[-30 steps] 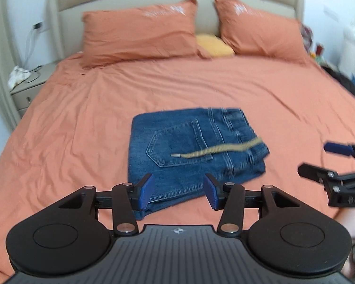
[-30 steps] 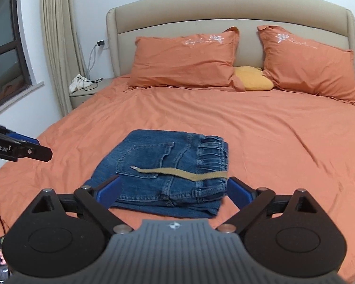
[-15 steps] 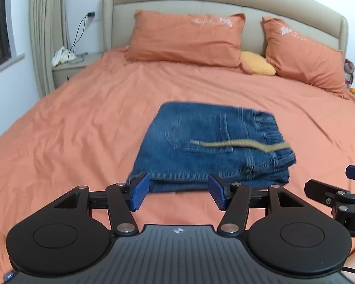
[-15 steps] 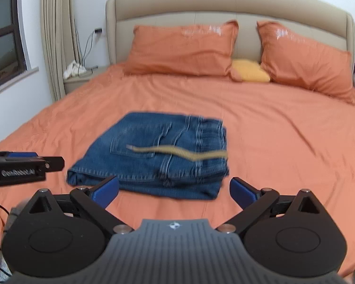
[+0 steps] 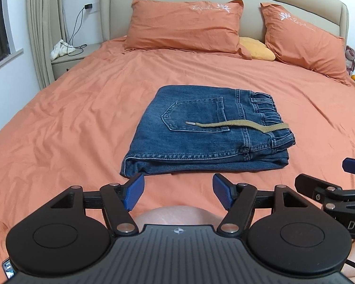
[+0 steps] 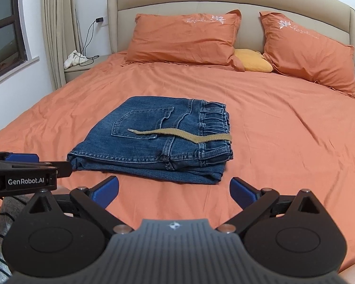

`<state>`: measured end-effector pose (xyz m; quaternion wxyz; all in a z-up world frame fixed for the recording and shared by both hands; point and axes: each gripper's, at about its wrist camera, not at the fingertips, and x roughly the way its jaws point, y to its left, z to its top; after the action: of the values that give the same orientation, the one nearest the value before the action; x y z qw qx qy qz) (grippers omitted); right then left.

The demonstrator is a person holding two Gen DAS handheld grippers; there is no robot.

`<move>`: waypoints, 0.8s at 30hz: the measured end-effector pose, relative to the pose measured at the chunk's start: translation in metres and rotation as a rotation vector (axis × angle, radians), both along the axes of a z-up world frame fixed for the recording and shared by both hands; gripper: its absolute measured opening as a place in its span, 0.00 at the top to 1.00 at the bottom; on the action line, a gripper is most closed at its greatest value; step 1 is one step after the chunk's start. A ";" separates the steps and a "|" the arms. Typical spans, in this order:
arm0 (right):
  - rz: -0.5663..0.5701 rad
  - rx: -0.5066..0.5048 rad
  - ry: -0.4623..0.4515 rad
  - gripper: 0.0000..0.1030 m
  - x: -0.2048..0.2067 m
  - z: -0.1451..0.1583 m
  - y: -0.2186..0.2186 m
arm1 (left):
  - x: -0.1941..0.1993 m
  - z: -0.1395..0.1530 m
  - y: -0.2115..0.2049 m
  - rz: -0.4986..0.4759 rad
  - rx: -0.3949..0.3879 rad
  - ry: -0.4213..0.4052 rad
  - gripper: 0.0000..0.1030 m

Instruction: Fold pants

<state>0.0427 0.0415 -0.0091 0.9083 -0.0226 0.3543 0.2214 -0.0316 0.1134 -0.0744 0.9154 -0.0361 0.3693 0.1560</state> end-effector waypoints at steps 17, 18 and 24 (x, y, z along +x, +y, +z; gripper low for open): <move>-0.046 0.031 -0.027 0.07 -0.005 0.006 -0.014 | 0.002 0.005 -0.013 -0.026 0.019 0.005 0.25; -0.049 0.035 -0.025 0.07 -0.005 0.006 -0.015 | 0.002 0.005 -0.014 -0.029 0.022 0.006 0.25; -0.062 0.047 -0.020 0.07 -0.005 0.006 -0.018 | 0.002 0.006 -0.017 -0.033 0.026 0.002 0.25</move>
<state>0.0375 0.0231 -0.0033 0.9184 0.0077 0.3405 0.2014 -0.0298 0.0968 -0.0680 0.9178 -0.0180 0.3689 0.1455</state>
